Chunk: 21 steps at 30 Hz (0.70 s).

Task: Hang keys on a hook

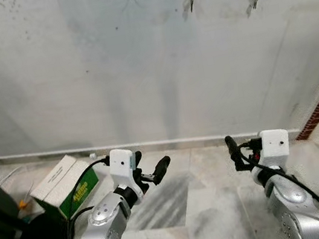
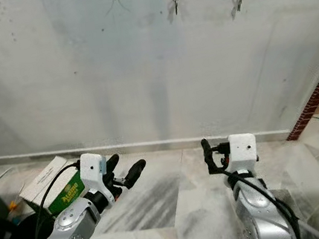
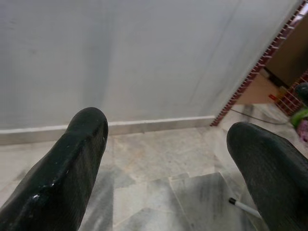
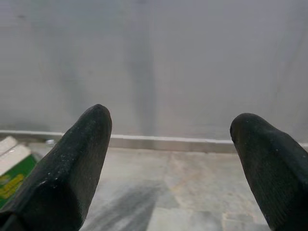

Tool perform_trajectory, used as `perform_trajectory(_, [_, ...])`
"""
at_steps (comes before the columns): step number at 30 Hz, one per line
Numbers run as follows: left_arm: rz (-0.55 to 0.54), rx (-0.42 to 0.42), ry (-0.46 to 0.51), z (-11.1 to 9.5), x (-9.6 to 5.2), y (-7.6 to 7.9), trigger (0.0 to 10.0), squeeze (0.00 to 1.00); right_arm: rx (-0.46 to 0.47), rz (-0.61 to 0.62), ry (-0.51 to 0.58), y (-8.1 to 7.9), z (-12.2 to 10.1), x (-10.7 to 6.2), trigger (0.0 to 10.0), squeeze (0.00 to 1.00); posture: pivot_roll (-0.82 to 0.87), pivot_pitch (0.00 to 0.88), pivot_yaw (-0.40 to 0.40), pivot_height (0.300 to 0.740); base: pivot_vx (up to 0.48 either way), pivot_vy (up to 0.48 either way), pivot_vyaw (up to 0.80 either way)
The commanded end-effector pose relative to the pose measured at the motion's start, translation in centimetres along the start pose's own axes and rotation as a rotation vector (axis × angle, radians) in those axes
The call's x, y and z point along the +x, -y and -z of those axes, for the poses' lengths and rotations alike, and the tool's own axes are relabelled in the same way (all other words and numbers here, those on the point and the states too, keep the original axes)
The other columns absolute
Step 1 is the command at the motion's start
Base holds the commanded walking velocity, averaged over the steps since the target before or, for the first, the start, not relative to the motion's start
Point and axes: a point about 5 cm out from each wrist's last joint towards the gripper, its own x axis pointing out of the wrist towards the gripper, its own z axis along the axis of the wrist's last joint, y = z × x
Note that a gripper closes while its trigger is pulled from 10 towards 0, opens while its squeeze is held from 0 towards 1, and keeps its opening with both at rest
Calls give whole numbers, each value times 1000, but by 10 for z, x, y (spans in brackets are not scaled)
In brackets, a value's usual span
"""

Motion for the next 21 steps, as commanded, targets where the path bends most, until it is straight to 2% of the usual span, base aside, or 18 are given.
perform_trajectory(1, [-12, -2, -16, 2, -2, -3, 10000, 0, -1, -6, 10, 0, -3, 0, 10000, 0, -67, 60, 26, 740, 0, 0, 0])
perform_trajectory(6, [-11, -11, -14, 2, -1, -3, 10000, 0, -4, -8, 9, -1, -3, 0, 10000, 0, -67, 60, 26, 740, 0, 0, 0])
perform_trajectory(9, [-14, -21, -13, 2, -1, -4, 10000, 0, -6, -10, 8, -1, -3, 0, 10000, 0, -67, 60, 26, 740, 0, 0, -413])
perform_trajectory(21, [-15, -33, -34, 4, -1, -5, 10000, 0, -7, -11, 2, -1, -2, 1, 10000, 0, -69, 60, 25, 740, 0, 0, -800])
